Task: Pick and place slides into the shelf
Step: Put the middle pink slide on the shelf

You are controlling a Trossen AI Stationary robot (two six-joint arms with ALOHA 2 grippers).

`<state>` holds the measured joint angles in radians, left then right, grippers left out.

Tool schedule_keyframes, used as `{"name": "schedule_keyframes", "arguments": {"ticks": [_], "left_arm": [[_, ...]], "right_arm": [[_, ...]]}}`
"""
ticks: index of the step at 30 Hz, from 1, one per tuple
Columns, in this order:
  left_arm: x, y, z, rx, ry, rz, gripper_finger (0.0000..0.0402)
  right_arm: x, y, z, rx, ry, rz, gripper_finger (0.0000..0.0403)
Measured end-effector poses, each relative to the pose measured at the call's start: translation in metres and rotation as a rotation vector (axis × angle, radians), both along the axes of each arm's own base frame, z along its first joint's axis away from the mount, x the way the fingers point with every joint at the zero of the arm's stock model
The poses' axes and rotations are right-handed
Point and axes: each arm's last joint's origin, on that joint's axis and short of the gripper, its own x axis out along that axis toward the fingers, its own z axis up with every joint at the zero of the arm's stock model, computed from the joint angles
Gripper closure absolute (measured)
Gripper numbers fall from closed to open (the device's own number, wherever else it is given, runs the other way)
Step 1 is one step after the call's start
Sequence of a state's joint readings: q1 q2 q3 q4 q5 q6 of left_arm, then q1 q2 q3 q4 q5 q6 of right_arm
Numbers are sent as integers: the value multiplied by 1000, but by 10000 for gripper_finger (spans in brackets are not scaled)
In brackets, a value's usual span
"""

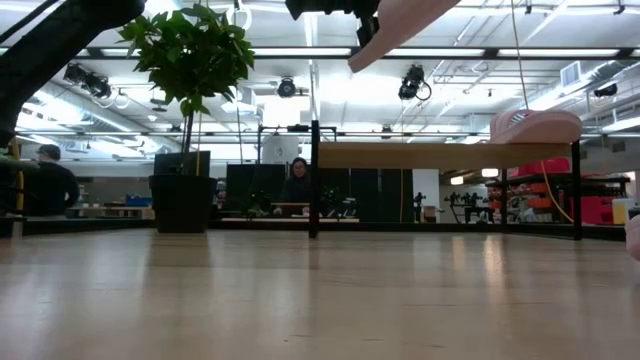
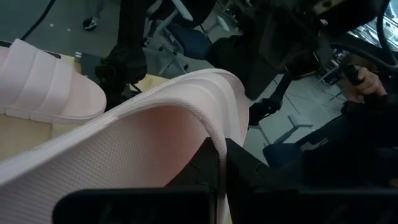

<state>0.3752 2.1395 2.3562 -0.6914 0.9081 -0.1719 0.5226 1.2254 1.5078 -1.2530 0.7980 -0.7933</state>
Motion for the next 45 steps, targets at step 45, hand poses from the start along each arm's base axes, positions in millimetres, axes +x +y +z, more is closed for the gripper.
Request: {"name": "schedule_keyframes", "arguments": {"ticks": [45], "left_arm": [[3,6,37,256,-347,172,266]], "right_arm": [[21,-26,-11,56,-146,-424,363]]}}
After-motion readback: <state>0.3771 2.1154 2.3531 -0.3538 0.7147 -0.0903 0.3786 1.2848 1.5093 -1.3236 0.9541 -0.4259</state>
